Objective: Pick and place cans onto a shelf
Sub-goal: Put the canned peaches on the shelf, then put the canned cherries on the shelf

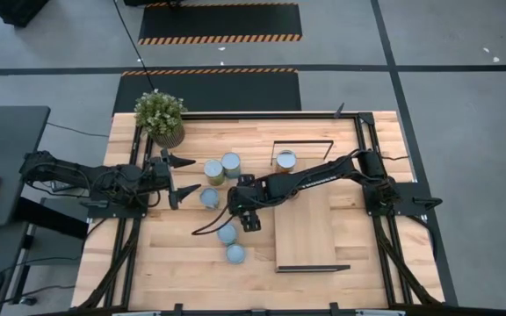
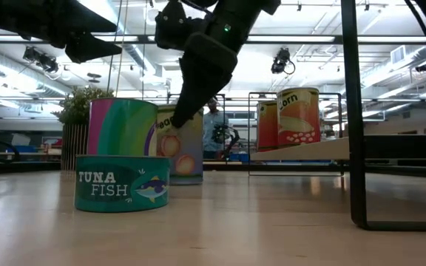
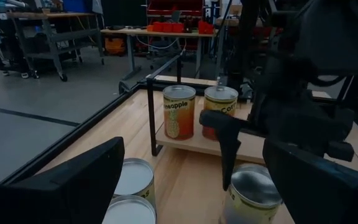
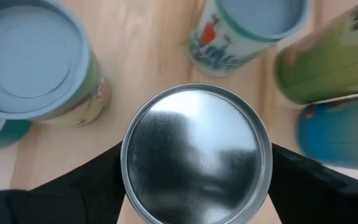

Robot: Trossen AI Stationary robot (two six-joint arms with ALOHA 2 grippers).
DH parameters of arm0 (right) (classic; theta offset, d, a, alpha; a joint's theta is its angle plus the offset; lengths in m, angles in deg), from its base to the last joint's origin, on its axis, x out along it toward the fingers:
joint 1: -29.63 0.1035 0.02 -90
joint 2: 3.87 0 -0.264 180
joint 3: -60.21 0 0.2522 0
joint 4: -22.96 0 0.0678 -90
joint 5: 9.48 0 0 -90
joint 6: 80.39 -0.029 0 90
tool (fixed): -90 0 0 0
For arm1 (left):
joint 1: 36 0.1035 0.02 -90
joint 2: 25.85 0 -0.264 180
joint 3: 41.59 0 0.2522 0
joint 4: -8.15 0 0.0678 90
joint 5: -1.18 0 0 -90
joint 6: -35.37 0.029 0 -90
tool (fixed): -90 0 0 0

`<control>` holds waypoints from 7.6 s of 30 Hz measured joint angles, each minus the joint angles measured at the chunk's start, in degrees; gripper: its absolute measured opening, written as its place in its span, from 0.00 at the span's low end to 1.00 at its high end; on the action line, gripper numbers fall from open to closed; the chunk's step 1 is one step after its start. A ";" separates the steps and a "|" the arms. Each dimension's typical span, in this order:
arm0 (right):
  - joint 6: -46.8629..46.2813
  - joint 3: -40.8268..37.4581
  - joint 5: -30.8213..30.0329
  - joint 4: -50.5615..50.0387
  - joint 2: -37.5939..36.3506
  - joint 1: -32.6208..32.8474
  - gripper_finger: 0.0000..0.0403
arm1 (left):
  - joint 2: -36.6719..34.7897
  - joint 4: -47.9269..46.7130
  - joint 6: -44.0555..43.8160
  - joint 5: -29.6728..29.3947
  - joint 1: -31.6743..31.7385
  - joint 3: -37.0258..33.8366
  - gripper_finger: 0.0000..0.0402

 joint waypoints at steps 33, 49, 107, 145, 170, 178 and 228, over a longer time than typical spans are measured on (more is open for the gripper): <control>-9.67 -2.55 -9.04 -17.48 -23.01 -0.66 0.83 | 0.01 -0.02 -0.26 0.00 0.00 0.00 0.97; -27.66 -15.99 -21.69 -23.98 -40.14 -0.66 0.83 | 0.01 0.00 -0.43 0.00 0.00 0.00 0.97; -40.84 -41.01 -10.86 -13.92 -43.32 -15.06 0.92 | 0.01 1.49 -0.41 0.00 0.00 0.00 0.97; -8.45 -14.31 -7.79 8.79 -20.11 -8.16 0.93 | 0.00 0.62 0.96 0.00 0.22 0.00 0.97; 9.38 8.98 7.41 6.53 2.15 -17.95 0.99 | 0.02 -6.16 0.13 0.02 0.22 -0.02 0.97; 11.14 8.89 7.97 7.35 3.62 -18.43 0.99 | 0.00 -6.28 0.07 0.02 0.21 -0.02 0.97; -4.12 -0.46 7.21 0.73 -7.35 -8.03 0.81 | 0.00 -5.74 0.04 0.02 0.22 -0.02 0.97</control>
